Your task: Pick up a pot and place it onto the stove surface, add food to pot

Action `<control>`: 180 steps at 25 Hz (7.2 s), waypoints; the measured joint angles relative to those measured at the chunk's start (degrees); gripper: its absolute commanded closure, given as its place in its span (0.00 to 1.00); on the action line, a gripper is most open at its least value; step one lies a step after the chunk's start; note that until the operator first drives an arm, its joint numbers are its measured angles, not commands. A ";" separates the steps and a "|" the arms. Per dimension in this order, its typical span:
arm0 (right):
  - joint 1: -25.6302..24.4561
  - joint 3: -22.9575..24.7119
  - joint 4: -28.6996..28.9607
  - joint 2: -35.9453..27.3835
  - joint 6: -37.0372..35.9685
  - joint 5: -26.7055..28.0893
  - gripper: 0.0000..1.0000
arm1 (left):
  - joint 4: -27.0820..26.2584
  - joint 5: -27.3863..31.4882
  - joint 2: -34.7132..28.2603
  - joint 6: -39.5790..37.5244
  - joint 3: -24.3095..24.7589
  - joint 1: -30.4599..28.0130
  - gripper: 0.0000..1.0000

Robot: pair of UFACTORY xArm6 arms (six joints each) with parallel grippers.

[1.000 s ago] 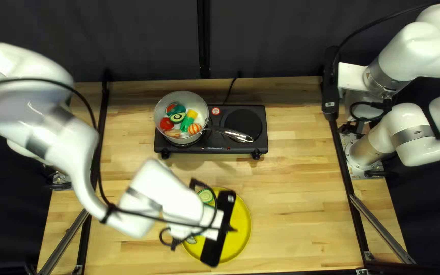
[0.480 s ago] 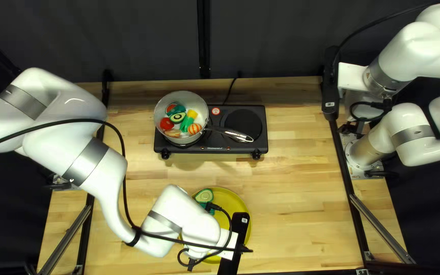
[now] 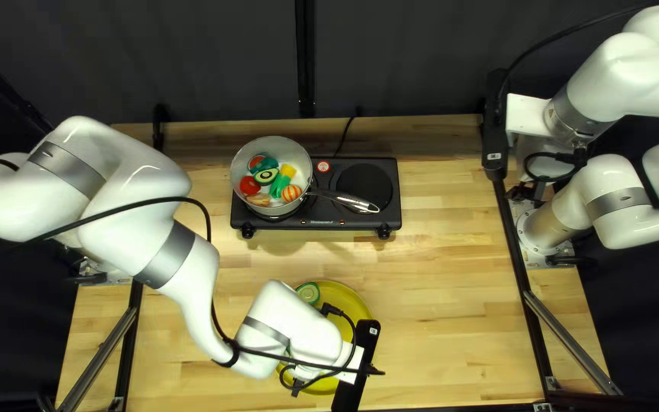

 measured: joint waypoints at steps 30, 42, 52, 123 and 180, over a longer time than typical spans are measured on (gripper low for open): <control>0.00 0.00 0.00 0.00 0.00 0.00 0.00 | 2.96 -6.91 -1.66 -0.56 6.27 2.00 1.00; 0.00 0.00 0.00 0.00 0.00 0.00 0.00 | 2.96 -6.93 -1.69 -0.56 6.31 2.00 1.00; 0.00 0.00 0.00 0.00 0.00 0.00 0.00 | 3.69 1.47 -12.99 2.54 8.68 3.85 1.00; 0.00 0.00 0.00 0.00 0.00 0.00 0.00 | 2.22 3.46 -0.86 5.08 -4.35 -1.73 0.00; 0.00 0.00 0.00 0.00 0.00 0.00 0.00 | 5.58 -1.62 -2.60 12.99 5.31 1.74 1.00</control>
